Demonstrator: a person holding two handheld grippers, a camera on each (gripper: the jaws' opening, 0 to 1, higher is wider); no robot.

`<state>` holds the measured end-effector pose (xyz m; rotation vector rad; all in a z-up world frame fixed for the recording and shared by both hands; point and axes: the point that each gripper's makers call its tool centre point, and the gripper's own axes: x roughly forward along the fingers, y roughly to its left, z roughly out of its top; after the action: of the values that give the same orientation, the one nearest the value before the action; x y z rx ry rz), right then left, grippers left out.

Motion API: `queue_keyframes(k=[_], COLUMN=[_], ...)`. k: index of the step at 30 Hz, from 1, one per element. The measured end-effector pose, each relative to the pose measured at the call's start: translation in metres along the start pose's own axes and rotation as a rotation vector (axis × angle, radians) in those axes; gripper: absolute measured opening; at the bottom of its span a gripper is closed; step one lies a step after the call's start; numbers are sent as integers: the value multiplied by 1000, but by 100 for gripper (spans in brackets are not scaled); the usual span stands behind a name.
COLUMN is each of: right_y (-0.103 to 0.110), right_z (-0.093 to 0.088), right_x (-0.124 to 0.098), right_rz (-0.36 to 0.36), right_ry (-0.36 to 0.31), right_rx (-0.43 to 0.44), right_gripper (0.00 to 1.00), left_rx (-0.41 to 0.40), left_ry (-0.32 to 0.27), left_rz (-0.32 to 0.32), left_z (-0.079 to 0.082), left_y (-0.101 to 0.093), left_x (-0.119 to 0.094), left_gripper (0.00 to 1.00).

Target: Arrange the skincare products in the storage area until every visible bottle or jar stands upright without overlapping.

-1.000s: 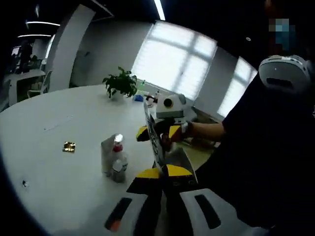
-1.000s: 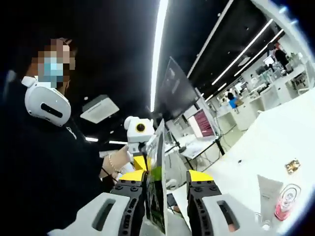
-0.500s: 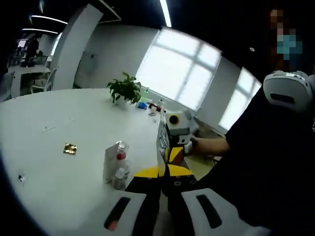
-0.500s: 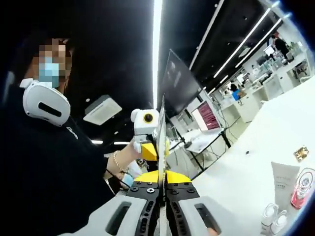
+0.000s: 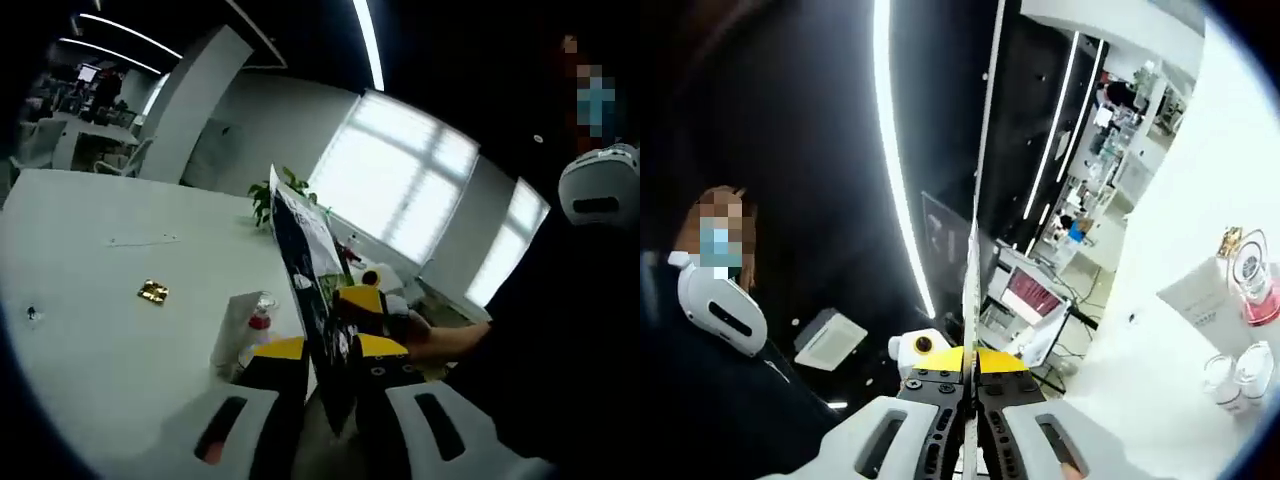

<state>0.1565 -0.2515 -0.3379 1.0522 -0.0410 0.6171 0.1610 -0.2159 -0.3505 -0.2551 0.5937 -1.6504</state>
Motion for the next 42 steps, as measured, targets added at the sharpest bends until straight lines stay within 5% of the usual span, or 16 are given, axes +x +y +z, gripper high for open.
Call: queue_keyframes(k=[9,13,20,30,38,42], right_y=[-2,-3,-4,-14,-26,-33], right_z=[-5,-3,-11,-18,-13,-9], right_x=[3,3,1,-13,-31,-43], right_rz=[-49,-70,-118,-182,-264,-310], right_ry=[-12,-1,119,215,220,220], right_rx=[7,-124,-407,-617,-664,-675], right_gripper=[0,0,56,79,99,99], left_rx=[-106,-154,-220,-295,-326,-345], left_ry=[-97,-127,-146,-179,-179,-172], left_rz=[32,30,38,53,86,101], left_z=[3,1,-5,-14,-24,-32], left_y=[1,-1,3,16,34,42], left_x=[-1,0,1,-9,-15,-14], left_gripper=[4,2,1,1,1,1])
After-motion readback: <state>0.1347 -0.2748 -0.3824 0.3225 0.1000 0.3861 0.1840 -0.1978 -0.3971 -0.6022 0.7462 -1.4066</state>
